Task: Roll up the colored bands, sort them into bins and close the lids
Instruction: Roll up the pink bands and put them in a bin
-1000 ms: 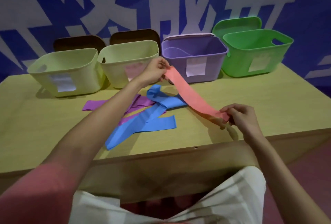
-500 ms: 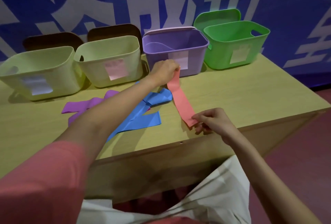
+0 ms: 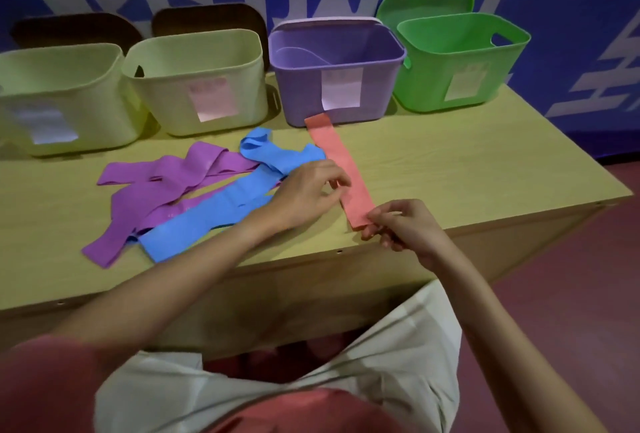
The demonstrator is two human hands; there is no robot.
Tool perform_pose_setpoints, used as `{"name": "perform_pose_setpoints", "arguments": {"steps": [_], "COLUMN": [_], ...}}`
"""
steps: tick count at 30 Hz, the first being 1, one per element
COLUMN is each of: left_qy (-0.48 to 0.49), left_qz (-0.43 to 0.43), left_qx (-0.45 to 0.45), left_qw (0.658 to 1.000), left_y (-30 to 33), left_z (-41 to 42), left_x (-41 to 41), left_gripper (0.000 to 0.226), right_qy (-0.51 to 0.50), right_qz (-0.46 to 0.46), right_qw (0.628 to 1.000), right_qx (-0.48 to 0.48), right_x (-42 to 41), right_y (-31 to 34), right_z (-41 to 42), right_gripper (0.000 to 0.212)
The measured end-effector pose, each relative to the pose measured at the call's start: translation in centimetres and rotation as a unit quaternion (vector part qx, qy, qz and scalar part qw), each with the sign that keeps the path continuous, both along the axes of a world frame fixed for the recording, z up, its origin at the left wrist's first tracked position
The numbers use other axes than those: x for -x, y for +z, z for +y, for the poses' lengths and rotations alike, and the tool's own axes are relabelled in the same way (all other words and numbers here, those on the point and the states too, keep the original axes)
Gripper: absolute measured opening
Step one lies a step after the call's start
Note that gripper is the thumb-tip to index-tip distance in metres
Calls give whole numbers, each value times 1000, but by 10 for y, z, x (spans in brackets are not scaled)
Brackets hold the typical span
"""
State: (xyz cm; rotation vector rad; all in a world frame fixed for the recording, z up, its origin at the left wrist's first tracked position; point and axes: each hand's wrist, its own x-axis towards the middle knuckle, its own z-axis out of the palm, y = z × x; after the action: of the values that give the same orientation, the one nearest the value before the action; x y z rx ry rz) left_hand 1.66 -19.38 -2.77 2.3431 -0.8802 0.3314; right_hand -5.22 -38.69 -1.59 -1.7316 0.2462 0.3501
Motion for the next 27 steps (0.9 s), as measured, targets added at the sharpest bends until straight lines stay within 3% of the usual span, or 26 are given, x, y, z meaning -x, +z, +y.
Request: {"name": "perform_pose_setpoints", "arguments": {"steps": [3, 9, 16, 17, 19, 21, 24, 27], "left_qy": [-31, -26, -41, -35, -21, -7, 10, 34], "left_qz": [11, 40, 0, -10, -20, -15, 5, 20], "left_qx": [22, 31, 15, 12, 11, 17, 29, 46], "left_qw": [999, 998, 999, 999, 1000, 1000, 1000, 998], "left_y": [-7, -20, -25, -25, -25, -27, -33, -36], "left_z": [6, 19, 13, 13, 13, 14, 14, 12], "left_x": [37, 54, 58, 58, 58, 60, 64, 68], "left_gripper": [11, 18, 14, 12, 10, 10, 10, 12], "right_qy": [-20, -44, -52, -54, -45, -21, 57, 91], "right_qz": [9, 17, -5, -30, -140, -264, -349, -357], "right_qw": [999, 996, 993, 995, 986, 933, 912, 909], "right_qx": [-31, -77, -110, -81, 84, 242, 207, 195], "right_x": [3, 11, 20, 20, 22, 24, 27, 26], "right_y": [-4, -11, -11, -13, -17, -20, -20, -29], "right_z": [2, 10, 19, 19, 18, 13, 8, 8], "right_gripper": [6, 10, 7, 9, 15, 13, 14, 19]}}
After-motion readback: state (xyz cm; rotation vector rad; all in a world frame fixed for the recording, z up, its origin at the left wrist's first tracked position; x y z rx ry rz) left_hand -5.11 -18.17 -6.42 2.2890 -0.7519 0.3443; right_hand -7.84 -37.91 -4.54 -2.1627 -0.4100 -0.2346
